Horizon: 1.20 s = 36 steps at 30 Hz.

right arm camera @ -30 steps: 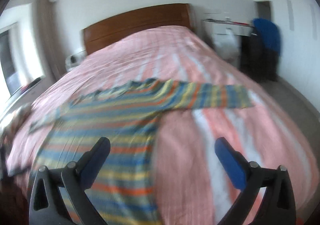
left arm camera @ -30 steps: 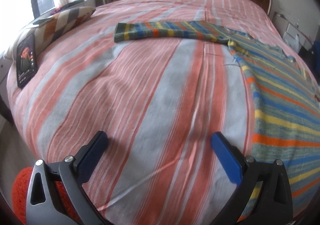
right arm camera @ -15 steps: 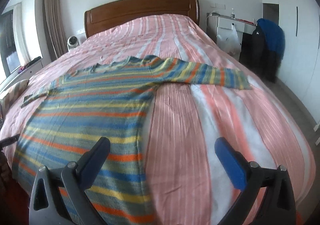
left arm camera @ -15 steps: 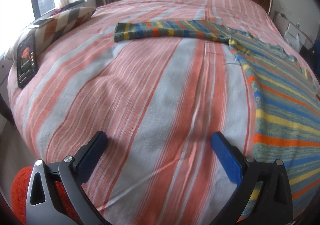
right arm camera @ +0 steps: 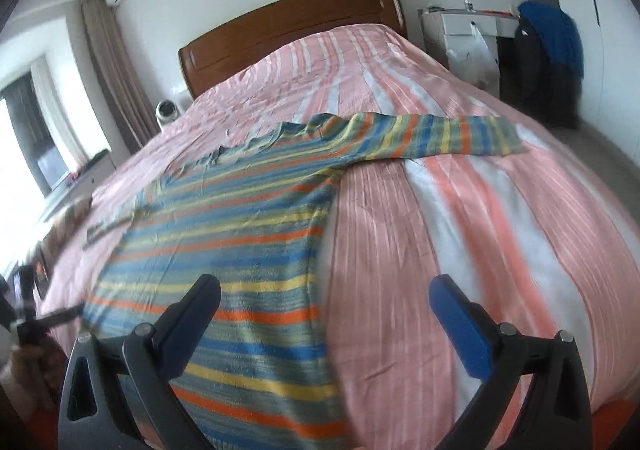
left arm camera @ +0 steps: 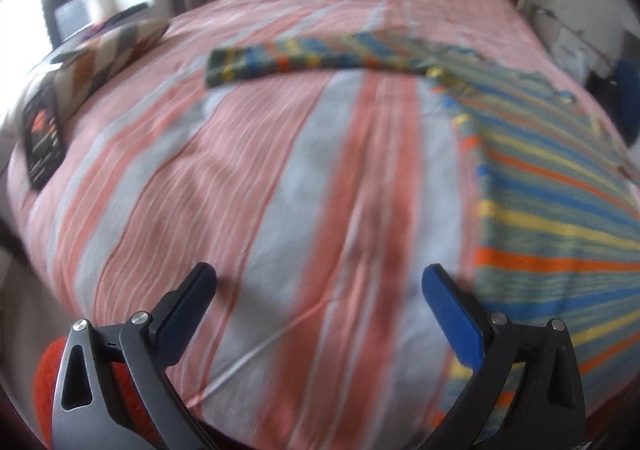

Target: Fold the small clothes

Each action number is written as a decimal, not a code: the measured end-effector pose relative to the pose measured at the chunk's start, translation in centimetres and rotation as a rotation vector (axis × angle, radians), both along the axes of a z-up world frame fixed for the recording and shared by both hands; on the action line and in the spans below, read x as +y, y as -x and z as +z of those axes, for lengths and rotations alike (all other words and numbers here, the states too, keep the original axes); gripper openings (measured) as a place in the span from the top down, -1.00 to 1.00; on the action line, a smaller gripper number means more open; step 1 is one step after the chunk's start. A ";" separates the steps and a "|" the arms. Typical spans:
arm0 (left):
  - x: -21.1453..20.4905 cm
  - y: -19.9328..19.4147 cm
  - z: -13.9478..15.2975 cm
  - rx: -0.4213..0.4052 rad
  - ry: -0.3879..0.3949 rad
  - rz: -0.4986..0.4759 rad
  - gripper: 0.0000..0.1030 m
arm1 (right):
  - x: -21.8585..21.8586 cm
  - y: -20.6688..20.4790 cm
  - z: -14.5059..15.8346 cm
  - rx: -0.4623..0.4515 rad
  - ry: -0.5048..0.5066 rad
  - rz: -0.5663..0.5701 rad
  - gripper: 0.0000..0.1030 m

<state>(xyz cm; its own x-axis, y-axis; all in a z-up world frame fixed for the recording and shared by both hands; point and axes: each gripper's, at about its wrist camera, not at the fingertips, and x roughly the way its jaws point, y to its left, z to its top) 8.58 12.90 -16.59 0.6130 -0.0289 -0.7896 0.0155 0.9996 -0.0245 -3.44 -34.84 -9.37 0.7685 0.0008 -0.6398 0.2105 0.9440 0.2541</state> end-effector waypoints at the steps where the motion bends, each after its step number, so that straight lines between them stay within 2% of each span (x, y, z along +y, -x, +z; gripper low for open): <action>1: -0.2 0.0 0.8 -0.035 -0.010 0.002 -0.99 | -0.3 -0.1 -0.1 0.008 -0.008 -0.006 -0.99; 3: -0.4 -0.6 1.6 -0.054 -0.007 -0.003 -0.99 | -0.6 -0.2 -0.3 0.023 -0.013 -0.017 -0.99; 5: -0.4 -1.8 2.0 -0.039 0.025 -0.009 -0.99 | -0.9 -0.2 -0.5 0.038 0.002 -0.036 -0.99; 7: -0.7 -3.1 1.2 -0.001 0.024 -0.013 -0.99 | -1.1 -0.3 -0.9 0.054 0.009 -0.044 -0.99; 9: -1.1 -3.9 -0.5 0.048 -0.011 -0.023 -0.99 | -1.0 -0.4 -1.5 0.078 0.027 -0.046 -0.99; 12: -1.4 -3.3 -1.7 -0.008 -0.028 -0.033 -0.99 | -1.2 -0.9 -3.0 0.138 0.044 -0.063 -0.99; 15: -1.5 -3.2 -1.5 -0.009 -0.030 -0.045 -0.99 | -1.7 -1.0 -4.3 0.174 0.011 -0.085 -0.99; 18: -1.3 -3.1 -1.6 -0.016 -0.023 -0.054 -0.99 | -1.8 -1.0 -4.3 0.182 0.010 -0.091 -0.99; 19: -1.3 -3.1 -1.6 -0.018 -0.024 -0.056 -0.99 | -1.9 -1.0 -4.0 0.188 0.000 -0.080 -0.99; 22: -1.3 -3.0 -1.6 -0.021 -0.022 -0.059 -0.99 | -3.3 -1.9 -2.6 0.303 -0.067 0.091 -0.99; 25: -1.3 -3.1 -1.6 -0.022 -0.021 -0.052 -0.99 | -5.2 -2.5 0.8 0.375 0.059 0.166 -0.99; 27: -1.4 -3.2 -1.6 -0.023 -0.023 -0.039 -0.99 | -6.1 -2.9 2.6 0.355 0.083 0.172 -0.99; 30: -1.3 -2.7 -1.3 -0.023 -0.019 -0.022 -0.99 | -6.4 -2.4 3.2 0.217 0.023 0.123 -0.99; 33: -0.9 -1.7 -0.7 -0.043 0.007 -0.036 -0.99 | -6.1 -1.6 1.3 0.119 -0.135 0.063 -0.99; 36: -0.5 -1.4 -0.2 -0.067 0.014 -0.042 -0.99 | -6.7 -1.3 -1.2 0.099 -0.290 0.014 -0.99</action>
<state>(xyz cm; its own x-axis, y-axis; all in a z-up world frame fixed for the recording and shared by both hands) 9.98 12.43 -16.79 0.6626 -0.0659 -0.7460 0.0593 0.9976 -0.0355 -2.12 -41.50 -10.54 0.7011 0.2047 -0.6830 0.2349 0.8381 0.4924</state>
